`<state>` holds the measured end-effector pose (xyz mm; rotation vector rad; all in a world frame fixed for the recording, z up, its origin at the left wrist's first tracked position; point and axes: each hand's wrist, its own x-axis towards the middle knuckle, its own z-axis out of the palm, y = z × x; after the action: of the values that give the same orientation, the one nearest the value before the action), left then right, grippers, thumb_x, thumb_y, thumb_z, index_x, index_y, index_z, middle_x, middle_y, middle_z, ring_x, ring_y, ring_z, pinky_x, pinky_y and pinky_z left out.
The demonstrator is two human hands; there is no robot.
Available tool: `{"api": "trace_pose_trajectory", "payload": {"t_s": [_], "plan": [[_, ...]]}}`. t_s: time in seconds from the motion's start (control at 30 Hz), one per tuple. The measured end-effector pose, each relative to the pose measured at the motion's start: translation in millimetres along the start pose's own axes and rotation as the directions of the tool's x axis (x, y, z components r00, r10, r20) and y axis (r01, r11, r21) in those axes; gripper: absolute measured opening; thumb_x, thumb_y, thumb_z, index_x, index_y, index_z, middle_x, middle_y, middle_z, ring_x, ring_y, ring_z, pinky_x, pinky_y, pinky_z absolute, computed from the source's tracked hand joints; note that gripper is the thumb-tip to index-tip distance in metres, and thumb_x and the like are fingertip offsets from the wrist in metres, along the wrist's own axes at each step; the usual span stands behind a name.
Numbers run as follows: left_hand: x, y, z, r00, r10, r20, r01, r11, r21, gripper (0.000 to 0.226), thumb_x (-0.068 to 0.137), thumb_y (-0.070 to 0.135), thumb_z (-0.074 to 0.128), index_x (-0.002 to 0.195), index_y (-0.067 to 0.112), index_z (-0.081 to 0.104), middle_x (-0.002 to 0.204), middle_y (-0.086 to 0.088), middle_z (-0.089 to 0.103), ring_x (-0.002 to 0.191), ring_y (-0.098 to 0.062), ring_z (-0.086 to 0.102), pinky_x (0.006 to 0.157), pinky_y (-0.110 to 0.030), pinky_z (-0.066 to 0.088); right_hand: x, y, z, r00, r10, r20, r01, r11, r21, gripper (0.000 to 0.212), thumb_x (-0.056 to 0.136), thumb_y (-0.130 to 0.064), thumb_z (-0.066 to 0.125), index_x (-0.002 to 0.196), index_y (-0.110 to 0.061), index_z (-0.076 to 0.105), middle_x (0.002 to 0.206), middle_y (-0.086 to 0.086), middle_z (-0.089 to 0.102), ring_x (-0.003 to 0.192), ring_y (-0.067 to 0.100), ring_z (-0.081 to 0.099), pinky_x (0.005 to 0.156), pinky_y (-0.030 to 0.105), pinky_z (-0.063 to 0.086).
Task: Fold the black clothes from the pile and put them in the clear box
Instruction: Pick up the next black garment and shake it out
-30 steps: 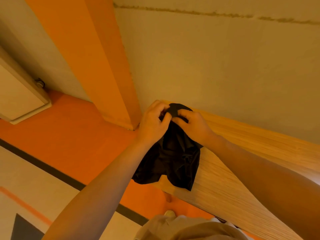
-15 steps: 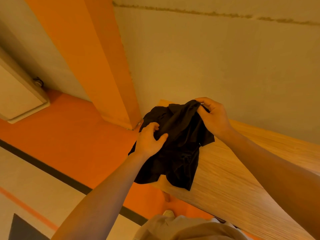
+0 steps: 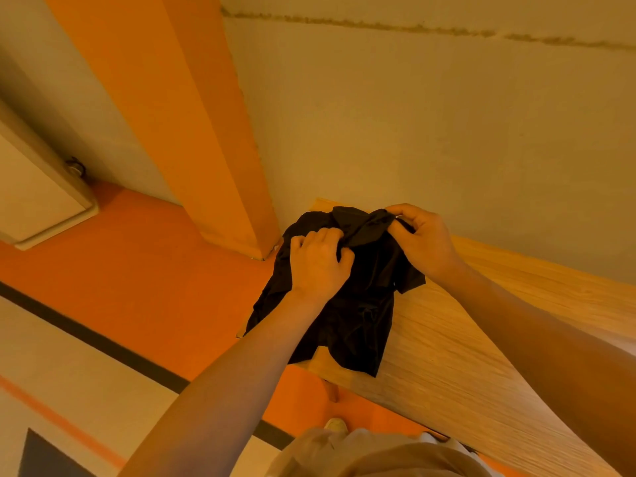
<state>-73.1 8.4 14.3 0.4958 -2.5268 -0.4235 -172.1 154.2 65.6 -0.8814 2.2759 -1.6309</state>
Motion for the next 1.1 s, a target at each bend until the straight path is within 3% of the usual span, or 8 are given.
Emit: {"api": "trace_pose_trajectory", "payload": {"t_s": [0.1, 0.23, 0.3, 0.5, 0.7, 0.87, 1.0, 1.1], "plan": [[-4, -11, -3, 0.987, -0.059, 0.147, 0.053, 0.998, 0.045, 0.012, 0.087, 0.015, 0.051, 0.084, 0.012, 0.062, 0.066, 0.001, 0.055, 0.063, -0.022, 0.055, 0.068, -0.031, 0.032, -1, 6, -2, 1.000, 0.013, -0.003, -0.013, 0.999, -0.041, 0.020, 0.094, -0.008, 0.056, 0.104, -0.021, 0.068, 0.097, -0.013, 0.067, 0.095, -0.002, 0.061, 0.082, 0.010, 0.048], [-4, -12, -10, 0.962, -0.194, 0.192, 0.255, 0.890, -0.379, 0.019, 0.093, 0.004, 0.044, 0.080, 0.013, 0.055, 0.063, 0.006, 0.048, 0.053, -0.007, 0.044, 0.050, -0.018, 0.031, -1, 12, -3, 0.999, 0.037, 0.014, -0.036, 0.995, -0.089, 0.020, 0.094, -0.010, 0.057, 0.110, -0.016, 0.069, 0.101, -0.009, 0.068, 0.097, 0.002, 0.062, 0.084, 0.011, 0.047], [-2, -11, -16, 0.951, -0.244, 0.190, 0.306, 0.828, -0.469, 0.022, 0.097, 0.005, 0.038, 0.081, 0.015, 0.049, 0.065, 0.006, 0.044, 0.057, -0.005, 0.040, 0.052, -0.025, 0.032, -2, 13, -3, 0.999, 0.035, 0.018, -0.033, 0.994, -0.104, 0.019, 0.094, -0.010, 0.057, 0.107, -0.017, 0.069, 0.096, -0.016, 0.066, 0.093, -0.003, 0.061, 0.079, 0.004, 0.045], [-8, -22, -29, 0.973, 0.018, 0.232, 0.062, 0.941, -0.334, 0.027, 0.095, 0.037, 0.053, 0.112, 0.016, 0.050, 0.097, 0.009, 0.053, 0.082, -0.004, 0.053, 0.066, -0.018, 0.043, 1, 21, -4, 0.998, 0.069, -0.002, -0.068, 0.980, -0.185, 0.020, 0.095, -0.010, 0.056, 0.110, -0.014, 0.069, 0.102, -0.007, 0.067, 0.099, 0.008, 0.060, 0.075, 0.001, 0.042], [-10, -36, -34, 0.980, 0.144, 0.138, -0.112, 0.970, -0.216, 0.045, 0.098, 0.037, 0.037, 0.128, 0.011, 0.056, 0.110, -0.005, 0.065, 0.094, -0.021, 0.064, 0.073, -0.039, 0.055, 2, 23, -5, 0.994, 0.109, 0.024, -0.101, 0.968, -0.230, 0.020, 0.095, -0.012, 0.057, 0.111, -0.015, 0.068, 0.104, -0.008, 0.064, 0.106, 0.013, 0.059, 0.085, 0.017, 0.042], [1, -42, -62, 0.986, -0.035, 0.165, 0.075, 0.967, -0.244, 0.038, 0.103, 0.030, 0.039, 0.135, 0.015, 0.053, 0.111, 0.002, 0.066, 0.091, -0.013, 0.062, 0.072, -0.024, 0.047, 2, 25, -13, 0.983, 0.157, 0.091, -0.125, 0.949, -0.289, 0.027, 0.094, -0.023, 0.059, 0.121, -0.019, 0.060, 0.124, -0.003, 0.061, 0.123, 0.017, 0.051, 0.093, 0.023, 0.039], [19, -64, -81, 0.955, -0.272, 0.116, 0.289, 0.942, -0.171, 0.029, 0.101, 0.017, 0.044, 0.120, 0.008, 0.064, 0.092, -0.009, 0.069, 0.060, -0.018, 0.055, 0.058, -0.038, 0.047, 4, 20, -25, 0.964, 0.181, 0.195, -0.130, 0.959, -0.252, 0.033, 0.090, -0.023, 0.064, 0.121, -0.032, 0.053, 0.118, -0.009, 0.059, 0.121, 0.020, 0.054, 0.098, 0.038, 0.048], [25, -67, -85, 0.950, -0.284, 0.129, 0.306, 0.932, -0.196, 0.024, 0.099, 0.017, 0.051, 0.117, 0.012, 0.066, 0.100, 0.000, 0.067, 0.081, -0.011, 0.058, 0.063, -0.011, 0.043, 6, 12, -27, 0.951, 0.178, 0.252, -0.134, 0.974, -0.185, 0.035, 0.087, -0.019, 0.067, 0.116, -0.034, 0.054, 0.117, -0.005, 0.063, 0.104, 0.004, 0.061, 0.092, 0.030, 0.051]]}}
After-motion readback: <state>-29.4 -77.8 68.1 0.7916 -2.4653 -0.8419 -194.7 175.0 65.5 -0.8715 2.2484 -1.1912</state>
